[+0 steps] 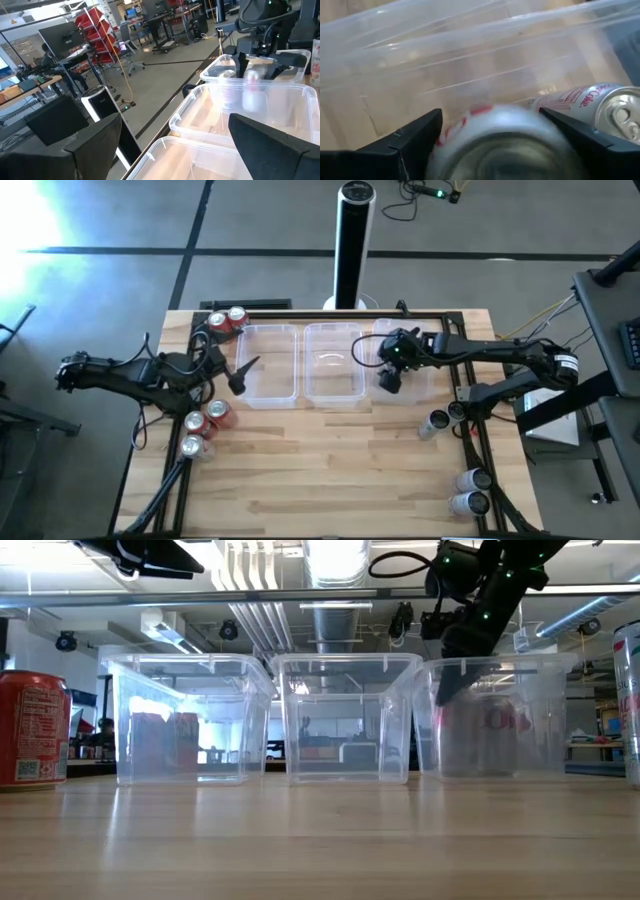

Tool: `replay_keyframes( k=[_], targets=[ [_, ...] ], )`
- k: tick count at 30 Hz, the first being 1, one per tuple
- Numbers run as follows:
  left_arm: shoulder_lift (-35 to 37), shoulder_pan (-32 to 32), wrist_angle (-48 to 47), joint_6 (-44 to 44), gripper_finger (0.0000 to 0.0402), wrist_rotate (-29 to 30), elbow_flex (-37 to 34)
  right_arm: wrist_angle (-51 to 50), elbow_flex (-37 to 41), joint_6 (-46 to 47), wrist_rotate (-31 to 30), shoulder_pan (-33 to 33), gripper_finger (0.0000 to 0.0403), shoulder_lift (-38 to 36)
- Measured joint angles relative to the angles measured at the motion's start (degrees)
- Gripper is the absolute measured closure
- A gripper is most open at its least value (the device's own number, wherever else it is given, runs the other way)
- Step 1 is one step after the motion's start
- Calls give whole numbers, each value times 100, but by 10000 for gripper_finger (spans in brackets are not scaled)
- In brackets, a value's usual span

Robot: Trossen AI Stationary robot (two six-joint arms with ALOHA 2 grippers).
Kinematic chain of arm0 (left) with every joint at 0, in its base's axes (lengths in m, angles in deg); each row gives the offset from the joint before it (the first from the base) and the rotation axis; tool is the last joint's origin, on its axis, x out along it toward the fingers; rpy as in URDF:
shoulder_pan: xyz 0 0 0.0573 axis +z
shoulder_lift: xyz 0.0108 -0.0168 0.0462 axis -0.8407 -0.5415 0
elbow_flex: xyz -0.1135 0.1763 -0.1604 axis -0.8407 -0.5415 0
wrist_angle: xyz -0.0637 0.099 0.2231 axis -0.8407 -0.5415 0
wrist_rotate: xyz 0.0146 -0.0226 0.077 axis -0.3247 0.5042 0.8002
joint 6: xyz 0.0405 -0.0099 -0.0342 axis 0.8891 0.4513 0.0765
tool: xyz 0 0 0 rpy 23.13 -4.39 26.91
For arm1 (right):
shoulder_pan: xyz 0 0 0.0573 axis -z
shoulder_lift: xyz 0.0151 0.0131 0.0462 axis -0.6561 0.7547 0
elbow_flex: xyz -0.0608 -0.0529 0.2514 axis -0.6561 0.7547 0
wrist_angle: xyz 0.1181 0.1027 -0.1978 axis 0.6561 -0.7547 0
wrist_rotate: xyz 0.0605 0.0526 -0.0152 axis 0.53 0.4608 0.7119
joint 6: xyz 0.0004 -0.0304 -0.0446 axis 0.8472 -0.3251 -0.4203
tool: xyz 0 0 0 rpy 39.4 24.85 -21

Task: Sort soda cans
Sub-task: Put the right red-silver soda can into the right transparent bin

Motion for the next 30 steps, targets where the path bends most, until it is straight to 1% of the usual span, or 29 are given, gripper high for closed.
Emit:
replay_keyframes(
  k=[6, 10, 13, 16, 18, 20, 23, 26, 30],
  targets=[
    [-35, 0, 1, 2, 49, 0, 2, 107, 1, -7, -77, 2, 63, 0],
    [-36, 0, 1, 2, 49, 0, 17, 8, -105, -36, -137, 2, 61, -7],
    [-37, 0, 1, 2, 49, 0, 17, -265, -457, -26, -212, -1, 66, -59],
    [-35, 0, 1, 2, 49, 0, 17, -831, -998, 124, -208, -74, 72, -90],
    [-37, 0, 1, 2, 49, -1, 17, -1219, -1296, 302, -37, -164, 77, -88],
    [-38, 2, 0, 2, 49, 0, 17, -1494, -1513, 588, 277, -303, 83, -90],
    [-68, 0, -5, -4, 49, 0, 17, -1872, -1616, 1005, 762, -615, 95, -90],
    [-126, 0, -15, -51, 49, -2, 17, -2193, -1573, 1355, 861, -962, 106, -90],
    [-206, 0, -21, -131, 49, -2, 17, -3026, -1438, 1841, 876, -1238, 120, -90]
  ],
)
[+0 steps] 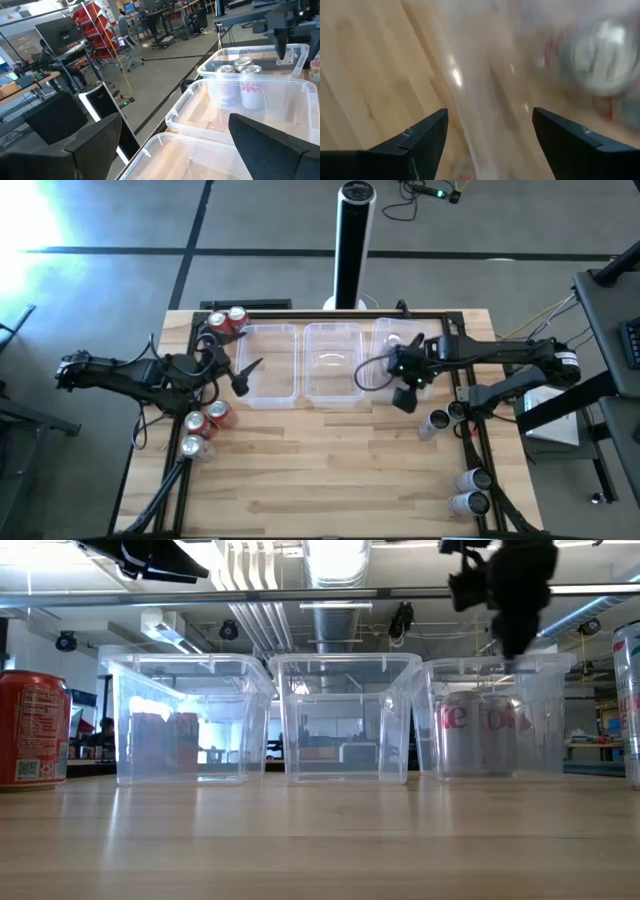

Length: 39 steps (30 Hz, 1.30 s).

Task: Sort soda cans
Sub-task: Put the right red-silver soda can into the right transparent bin

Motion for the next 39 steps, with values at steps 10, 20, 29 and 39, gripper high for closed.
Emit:
replay_keyframes(
  k=[10, 20, 29, 39],
  targets=[
    [-92, 0, 18, -18, 49, 0, 26, -1327, 80, 669, 289, -126, 140, -9],
    [-161, 0, -38, 15, 49, 0, 26, -1767, 80, 714, 82, -124, 151, -11],
    [-398, -4, -388, -107, 49, -987, 26, -2170, 80, 757, -247, -121, 148, -11],
    [-563, -4, -544, -237, 49, -1688, 243, -2169, -325, 870, -390, -125, 131, -11]
  ],
)
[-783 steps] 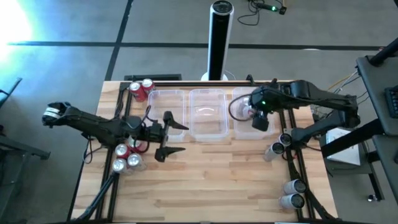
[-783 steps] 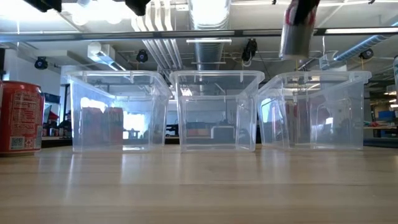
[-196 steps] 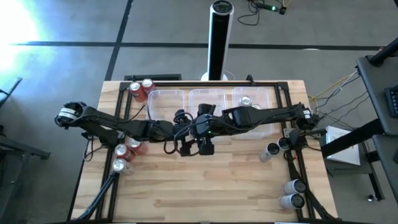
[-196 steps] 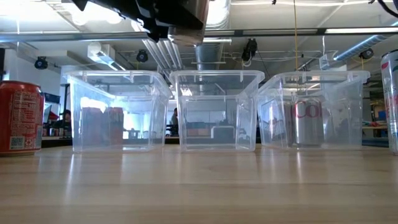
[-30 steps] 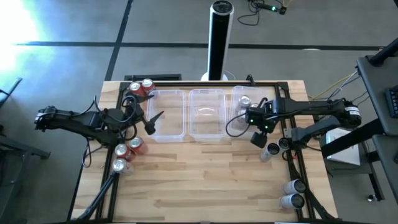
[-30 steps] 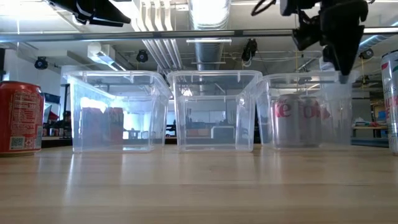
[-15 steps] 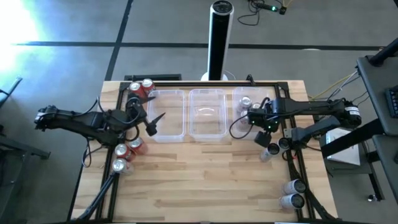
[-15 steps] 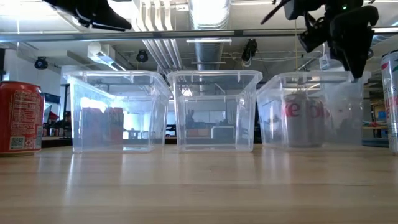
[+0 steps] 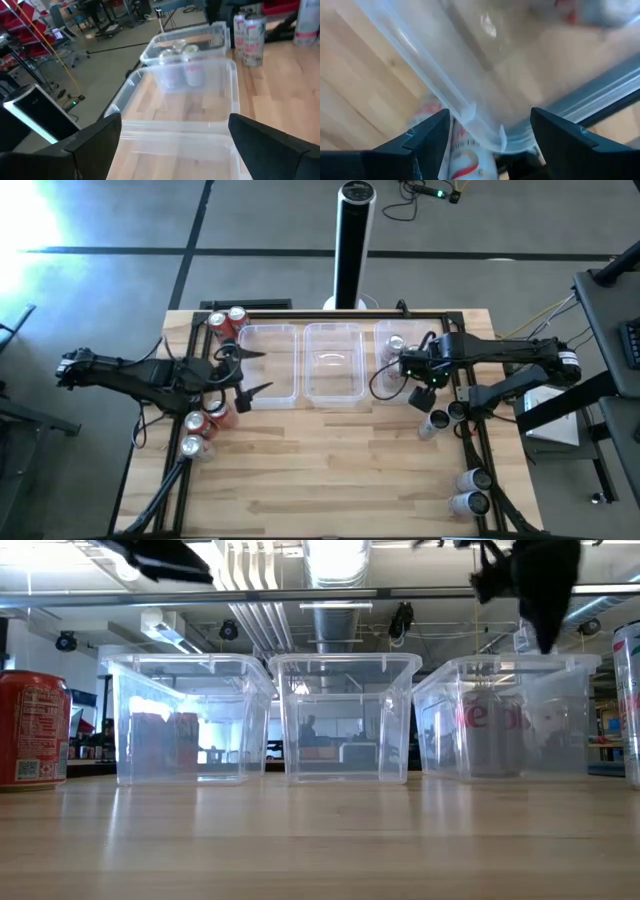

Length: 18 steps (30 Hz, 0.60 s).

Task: Sort soda cans
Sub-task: Put the right red-silver soda can into the right transparent bin, then put the red-silver soda can into the right transparent bin

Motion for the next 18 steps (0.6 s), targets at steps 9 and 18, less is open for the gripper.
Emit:
replay_keyframes(
  k=[9, 18],
  targets=[
    [56, 0, -1190, -735, 49, -237, 1047, 1588, -789, -561, -610, -33, 114, -5],
    [593, -164, -95, -985, 49, -826, 322, 7364, 21, -3252, -530, -722, 111, 320]
  ],
)
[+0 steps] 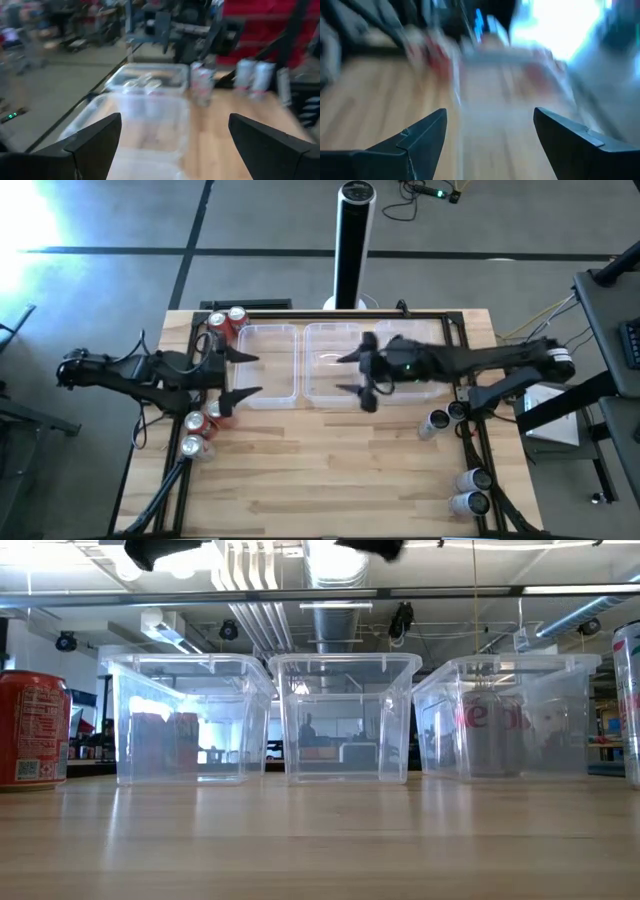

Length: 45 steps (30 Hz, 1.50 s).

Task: Sort soda cans
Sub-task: Put the red-silver soda can into the right transparent bin

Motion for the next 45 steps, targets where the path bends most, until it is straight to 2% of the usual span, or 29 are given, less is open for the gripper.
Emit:
replay_keyframes(
  k=[3, 5, 9, 14, 16, 20, 23, 30, 33, 37, 40, 45],
  targets=[
    [303, -190, 579, -20, 49, -218, -383, 1729, 291, -524, 61, -236, 115, 403],
    [488, -344, 598, -103, 49, -238, -559, 2392, 403, -656, 62, -363, 116, 773],
    [743, -538, 130, -717, 49, -514, -673, 2453, 342, -666, 8, -571, 114, 1369],
    [700, -537, 80, -1241, 49, -718, -660, 2527, 71, -607, 5, -738, 108, 1786],
    [596, -539, -220, -1678, 49, -1279, -410, 2511, -22, -527, 7, -812, 109, 1918],
    [180, -657, -866, -2927, 55, -2872, 428, 2348, -162, -442, 3, -985, 118, 2063],
    [-255, -901, -1720, -3949, 64, -3363, 1066, 2097, -207, -290, 3, -1146, 126, 2075],
    [-1190, -1674, -4448, -6169, 74, -3390, 2240, 2037, -230, -99, -4, -1493, 138, 2066],
    [-1419, -2041, -5817, -7119, 74, -3480, 2720, 2042, -266, -154, -4, -1571, 140, 2069],
    [-1592, -2497, -7485, -8637, 74, -3289, 3281, 2037, -272, -103, -4, -1564, 145, 2066],
    [-1497, -2843, -7254, -9257, 74, -3191, 3273, 2043, -272, -154, -5, -1550, 149, 2053],
    [-1467, -3156, -7436, -9339, 74, -3077, 3085, 2032, -272, -104, 9, -1554, 146, 2072]
  ],
)
